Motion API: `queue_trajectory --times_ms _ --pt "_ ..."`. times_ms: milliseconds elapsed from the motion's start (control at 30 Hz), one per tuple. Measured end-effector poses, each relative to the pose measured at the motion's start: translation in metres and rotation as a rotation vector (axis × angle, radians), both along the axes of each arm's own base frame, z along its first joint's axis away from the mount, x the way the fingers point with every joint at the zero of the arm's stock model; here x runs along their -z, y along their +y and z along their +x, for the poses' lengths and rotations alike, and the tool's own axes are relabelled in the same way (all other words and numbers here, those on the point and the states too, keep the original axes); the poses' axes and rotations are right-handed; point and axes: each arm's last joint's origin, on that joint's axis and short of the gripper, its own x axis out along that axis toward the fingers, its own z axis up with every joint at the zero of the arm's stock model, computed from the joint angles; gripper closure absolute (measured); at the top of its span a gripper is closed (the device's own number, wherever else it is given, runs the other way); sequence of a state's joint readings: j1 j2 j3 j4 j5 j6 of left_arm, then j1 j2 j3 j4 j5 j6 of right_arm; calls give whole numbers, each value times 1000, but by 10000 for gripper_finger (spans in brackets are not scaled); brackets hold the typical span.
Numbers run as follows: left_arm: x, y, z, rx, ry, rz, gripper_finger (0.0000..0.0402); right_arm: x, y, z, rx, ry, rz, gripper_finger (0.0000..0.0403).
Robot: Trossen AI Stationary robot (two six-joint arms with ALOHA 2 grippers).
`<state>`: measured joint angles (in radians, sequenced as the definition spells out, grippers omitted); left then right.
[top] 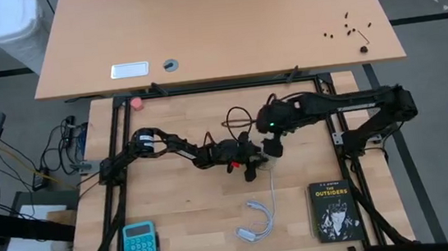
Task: Screw lightbulb
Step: Insert the white lightbulb into the silver lamp
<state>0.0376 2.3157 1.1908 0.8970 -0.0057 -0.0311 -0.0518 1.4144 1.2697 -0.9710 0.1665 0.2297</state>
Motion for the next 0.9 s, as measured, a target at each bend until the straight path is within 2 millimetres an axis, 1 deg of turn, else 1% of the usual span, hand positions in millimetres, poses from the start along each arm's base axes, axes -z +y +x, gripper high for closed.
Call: queue_trajectory --times_ms 100,167,267,400,533,633,900 --pt "0 0 0 0 0 0 198 -12 6 -17 45 -4 -63 67" --pt "0 0 0 -1 0 0 198 -16 12 -27 63 -29 -86 68" --pt "0 0 0 -1 0 0 198 -9 22 -43 86 -70 -96 71" --pt "0 0 0 0 0 0 198 21 34 -61 112 -121 -78 73" --pt "0 0 0 0 0 5 198 55 41 -71 119 -211 -58 73" --pt "0 0 0 0 1 4 198 77 43 -76 121 -237 -54 74" --pt "0 0 0 1 0 4 198 107 45 -73 99 -400 -26 78"
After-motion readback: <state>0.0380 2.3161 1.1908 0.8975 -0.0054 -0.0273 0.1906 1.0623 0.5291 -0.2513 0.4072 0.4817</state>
